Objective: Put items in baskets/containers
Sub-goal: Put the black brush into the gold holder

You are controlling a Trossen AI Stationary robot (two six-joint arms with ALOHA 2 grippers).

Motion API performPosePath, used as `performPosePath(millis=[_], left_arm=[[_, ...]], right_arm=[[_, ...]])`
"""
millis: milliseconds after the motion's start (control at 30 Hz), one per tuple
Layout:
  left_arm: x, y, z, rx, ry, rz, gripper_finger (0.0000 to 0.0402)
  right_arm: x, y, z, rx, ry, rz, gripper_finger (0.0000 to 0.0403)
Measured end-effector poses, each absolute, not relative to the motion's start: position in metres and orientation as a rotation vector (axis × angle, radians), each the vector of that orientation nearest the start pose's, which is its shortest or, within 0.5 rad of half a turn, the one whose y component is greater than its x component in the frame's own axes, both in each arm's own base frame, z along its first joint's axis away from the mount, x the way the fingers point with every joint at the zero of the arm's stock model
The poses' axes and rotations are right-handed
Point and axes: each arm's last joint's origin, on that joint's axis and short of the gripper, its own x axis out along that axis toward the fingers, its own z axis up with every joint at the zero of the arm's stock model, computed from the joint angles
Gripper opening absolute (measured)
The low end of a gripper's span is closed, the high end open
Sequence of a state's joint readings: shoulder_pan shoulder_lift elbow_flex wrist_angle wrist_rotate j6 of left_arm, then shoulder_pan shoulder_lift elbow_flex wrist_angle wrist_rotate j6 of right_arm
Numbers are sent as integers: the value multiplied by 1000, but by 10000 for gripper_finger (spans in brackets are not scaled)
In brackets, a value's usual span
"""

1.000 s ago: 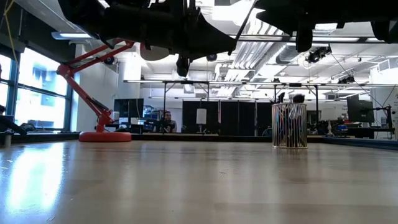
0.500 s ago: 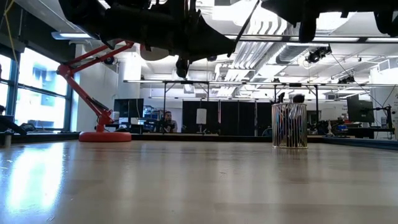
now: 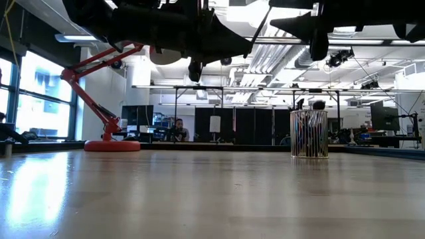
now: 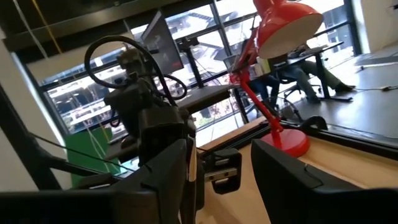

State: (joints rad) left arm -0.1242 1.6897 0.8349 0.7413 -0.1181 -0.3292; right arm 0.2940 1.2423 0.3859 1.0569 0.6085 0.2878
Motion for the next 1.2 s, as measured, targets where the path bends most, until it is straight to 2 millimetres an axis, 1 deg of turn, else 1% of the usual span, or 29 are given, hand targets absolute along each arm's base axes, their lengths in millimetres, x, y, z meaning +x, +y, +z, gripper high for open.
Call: performPosePath(millis=[100, 200, 500, 567, 733, 1000, 1200], left_arm=[[351, -40, 209, -329, 114, 13, 5], [351, -40, 209, -331, 114, 14, 5], [351, -40, 209, -330, 116, 26, 5], [351, -40, 209, -330, 114, 30, 5], [351, -40, 209, -330, 115, 30, 5], [351, -40, 209, -334, 113, 33, 5], [351, -40, 209, -333, 116, 33, 5]], right_arm=[[226, 48, 226, 368, -225, -269, 166], [227, 47, 226, 344, -222, -248, 141], [227, 48, 228, 301, -230, -205, 21], [227, 48, 229, 310, -238, -206, 9], [228, 45, 228, 303, -235, -213, 26], [229, 38, 228, 342, -243, -207, 23], [230, 35, 228, 343, -246, -225, 63]])
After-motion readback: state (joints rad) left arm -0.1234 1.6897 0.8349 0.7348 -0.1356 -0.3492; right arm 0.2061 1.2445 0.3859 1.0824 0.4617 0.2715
